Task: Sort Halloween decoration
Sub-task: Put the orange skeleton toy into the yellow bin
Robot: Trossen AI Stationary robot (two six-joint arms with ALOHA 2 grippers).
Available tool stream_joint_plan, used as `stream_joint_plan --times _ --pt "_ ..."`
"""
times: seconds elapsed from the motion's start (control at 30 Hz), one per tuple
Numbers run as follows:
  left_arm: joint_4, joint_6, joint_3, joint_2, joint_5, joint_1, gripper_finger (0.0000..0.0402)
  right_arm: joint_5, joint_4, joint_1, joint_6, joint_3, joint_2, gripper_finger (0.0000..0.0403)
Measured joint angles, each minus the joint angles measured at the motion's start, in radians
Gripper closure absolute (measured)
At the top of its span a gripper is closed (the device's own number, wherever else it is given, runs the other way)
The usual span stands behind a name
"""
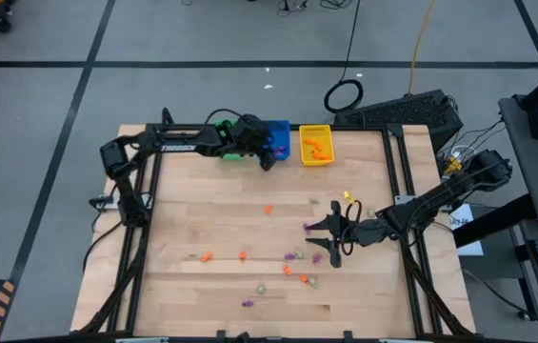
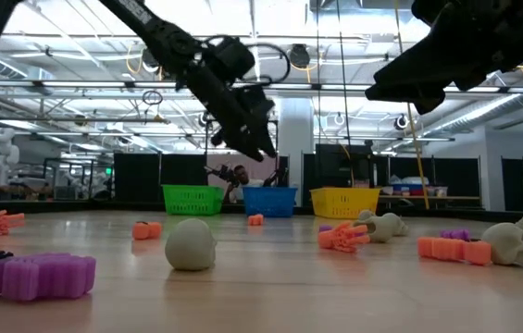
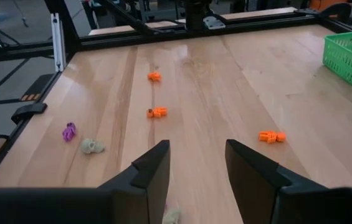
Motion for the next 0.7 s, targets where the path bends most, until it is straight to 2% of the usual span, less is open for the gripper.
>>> stream_joint_plan --times 0.17,0.37,0.53,0.7 --pt "-0.149 0.006 0.000 -0.117 0.018 -0.096 0.0181 0.000 -0.019 0.000 0.000 0.000 0.000 0.0259" --pt "-0.235 0.022 0.000 -0.222 0.014 -0.306 0.0181 0.000 -0.020 0.000 0.013 0.000 0.000 0.0259" --pt "-0.232 0.056 0.000 -0.225 0.011 -0.482 0.0181 0.001 -0.004 0.000 0.025 0.000 0.000 0.0259" --pt "-0.210 0.058 -0.002 -0.206 -0.030 -0.593 0.0181 0.002 -0.005 0.000 0.025 0.000 0.000 0.0259"
